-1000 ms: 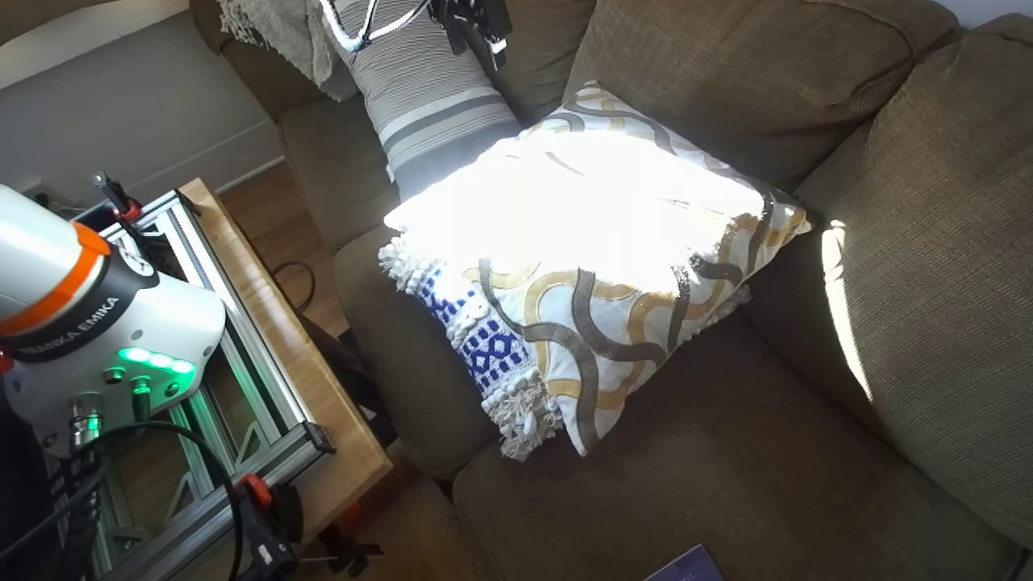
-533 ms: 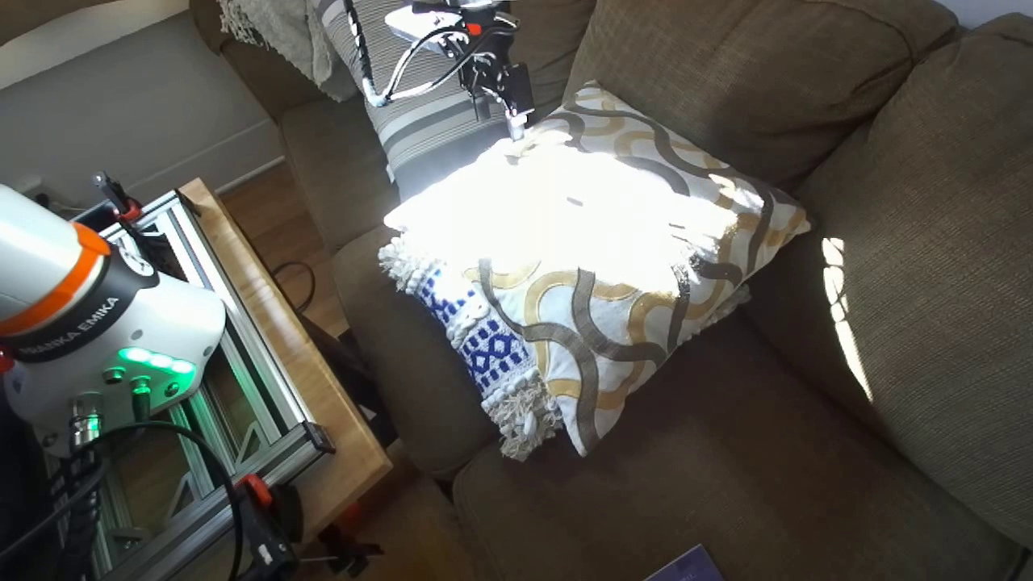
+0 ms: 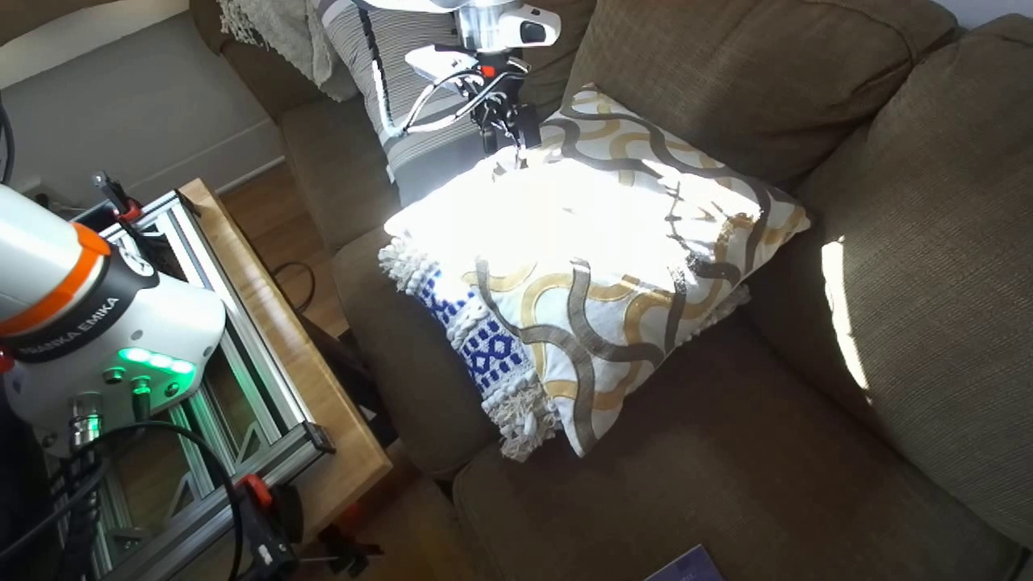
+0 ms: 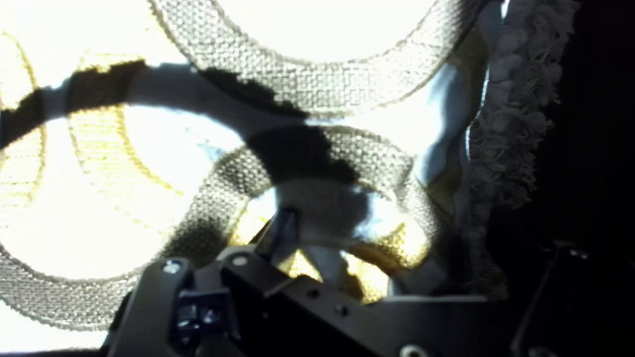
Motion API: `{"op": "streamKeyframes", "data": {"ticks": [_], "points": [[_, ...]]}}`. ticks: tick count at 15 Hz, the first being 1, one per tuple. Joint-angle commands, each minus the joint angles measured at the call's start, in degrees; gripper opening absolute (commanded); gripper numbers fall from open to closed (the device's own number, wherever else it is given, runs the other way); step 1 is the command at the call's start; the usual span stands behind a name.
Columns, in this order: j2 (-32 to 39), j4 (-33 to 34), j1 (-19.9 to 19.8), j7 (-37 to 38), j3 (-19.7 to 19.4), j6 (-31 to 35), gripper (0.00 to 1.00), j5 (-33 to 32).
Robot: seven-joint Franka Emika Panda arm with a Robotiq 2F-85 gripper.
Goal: Put the brown pillow on the left corner of the couch then put the gray pillow on the blue pillow
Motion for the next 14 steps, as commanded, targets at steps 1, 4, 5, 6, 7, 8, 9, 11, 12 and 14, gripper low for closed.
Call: {"op": "streamKeyframes", "data": {"ticks": [1,4,5,6,7,8,9,11,12,14], "points": [[4.08,1.76,0.52,0.57,-1.23,-0.02,1.0,1.04],[6.24,1.99,0.6,0.48,-1.56,0.12,1.0,1.2],[6.92,2.09,0.63,0.48,-1.61,0.06,0.9,1.26],[7.46,2.19,0.61,0.48,-1.64,0.08,0.74,1.37],[7.63,2.28,0.47,0.21,-1.57,-0.1,0.66,1.61],[7.41,2.25,0.33,0.18,-1.54,0.01,0.58,2.0],[6.76,2.12,0.1,0.0,-1.47,0.2,0.49,2.41],[4.61,1.59,-0.13,-0.07,-1.58,0.0,0.37,3.25],[3.23,1.15,-0.32,-0.2,-1.62,-0.08,0.29,3.82],[0.89,0.28,-0.19,1.51,-2.45,0.81,0.13,4.8]]}}
